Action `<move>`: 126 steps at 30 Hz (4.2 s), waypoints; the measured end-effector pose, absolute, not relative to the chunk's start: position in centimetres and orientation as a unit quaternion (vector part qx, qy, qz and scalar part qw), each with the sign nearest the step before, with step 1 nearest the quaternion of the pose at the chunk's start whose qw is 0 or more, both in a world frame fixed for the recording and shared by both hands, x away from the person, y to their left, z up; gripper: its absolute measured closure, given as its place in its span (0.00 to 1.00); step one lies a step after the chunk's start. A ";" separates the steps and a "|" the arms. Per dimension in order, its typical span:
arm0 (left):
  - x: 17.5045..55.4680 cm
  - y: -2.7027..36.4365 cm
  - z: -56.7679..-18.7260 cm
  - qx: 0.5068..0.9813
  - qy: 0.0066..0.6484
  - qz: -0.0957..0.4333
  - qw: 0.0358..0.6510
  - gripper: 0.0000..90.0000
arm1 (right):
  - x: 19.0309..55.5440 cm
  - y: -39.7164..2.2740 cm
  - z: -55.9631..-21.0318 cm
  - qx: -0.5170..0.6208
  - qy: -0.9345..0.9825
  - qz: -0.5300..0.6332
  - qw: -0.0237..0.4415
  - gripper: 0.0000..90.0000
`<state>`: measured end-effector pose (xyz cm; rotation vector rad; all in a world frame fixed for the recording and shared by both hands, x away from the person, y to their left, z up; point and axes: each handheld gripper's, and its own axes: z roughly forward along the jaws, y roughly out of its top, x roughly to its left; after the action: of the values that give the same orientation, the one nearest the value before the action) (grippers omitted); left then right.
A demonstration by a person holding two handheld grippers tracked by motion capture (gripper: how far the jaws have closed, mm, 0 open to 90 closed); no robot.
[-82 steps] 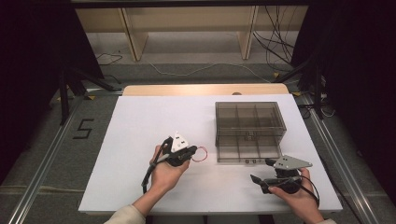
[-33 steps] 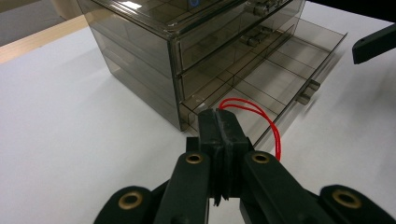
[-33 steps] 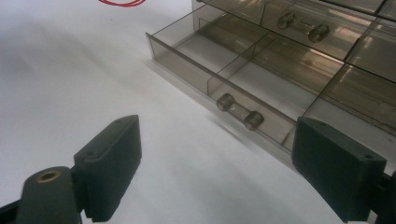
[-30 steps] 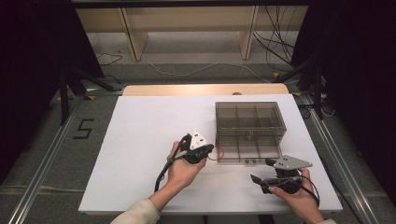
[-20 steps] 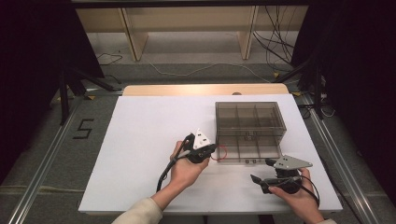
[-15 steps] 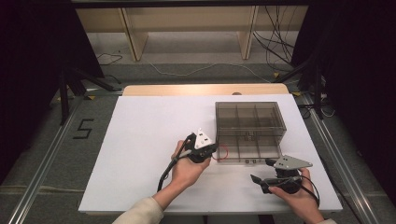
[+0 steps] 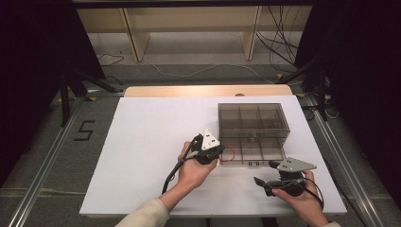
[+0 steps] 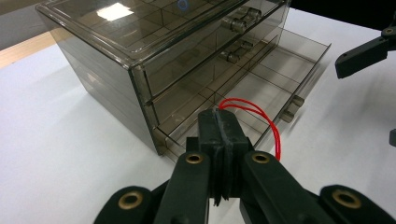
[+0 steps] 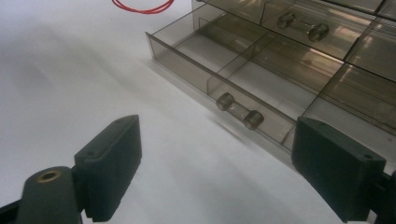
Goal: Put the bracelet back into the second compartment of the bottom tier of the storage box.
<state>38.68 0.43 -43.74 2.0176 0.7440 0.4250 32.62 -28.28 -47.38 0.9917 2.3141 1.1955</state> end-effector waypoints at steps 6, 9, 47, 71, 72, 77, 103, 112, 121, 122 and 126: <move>38.7 0.0 -43.8 0.819 0.300 0.171 0.458 1.00 | 32.6 -28.3 -47.4 0.351 0.817 0.423 0.176 0.19; 38.8 -0.3 -43.8 0.820 0.298 0.170 0.459 1.00 | 32.6 -28.3 -47.4 0.350 0.816 0.424 0.177 0.19; 39.3 -2.6 -43.7 0.824 0.284 0.161 0.463 1.00 | 32.6 -28.3 -47.4 0.351 0.817 0.423 0.176 0.19; 39.6 -4.5 -43.9 0.831 0.269 0.155 0.461 1.00 | 32.6 -28.3 -47.4 0.351 0.817 0.423 0.175 0.20; 39.6 -4.6 -43.9 0.831 0.269 0.154 0.461 1.00 | 32.6 -28.3 -47.4 0.351 0.817 0.423 0.175 0.20; 39.7 -5.0 -43.9 0.833 0.266 0.153 0.461 1.00 | 32.6 -28.2 -47.4 0.354 0.815 0.425 0.174 0.20; 40.3 -6.9 -44.5 0.835 0.259 0.154 0.460 1.00 | 32.5 -28.2 -47.4 0.353 0.816 0.425 0.174 0.20; 40.7 -7.7 -44.8 0.839 0.252 0.162 0.454 1.00 | 32.6 -28.2 -47.4 0.352 0.816 0.425 0.173 0.20; 41.1 -8.5 -45.3 0.839 0.242 0.171 0.456 1.00 | 32.6 -28.3 -47.4 0.348 0.818 0.424 0.173 0.20; 41.1 -8.6 -45.4 0.840 0.240 0.172 0.456 1.00 | 32.6 -28.3 -47.4 0.348 0.818 0.424 0.173 0.20; 41.2 -9.0 -45.5 0.843 0.230 0.180 0.451 1.00 | 32.6 -28.3 -47.5 0.348 0.818 0.424 0.173 0.20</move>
<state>41.21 -8.99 -45.51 2.0843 0.5688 0.4447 32.60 -28.26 -47.45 0.9877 2.3203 1.2040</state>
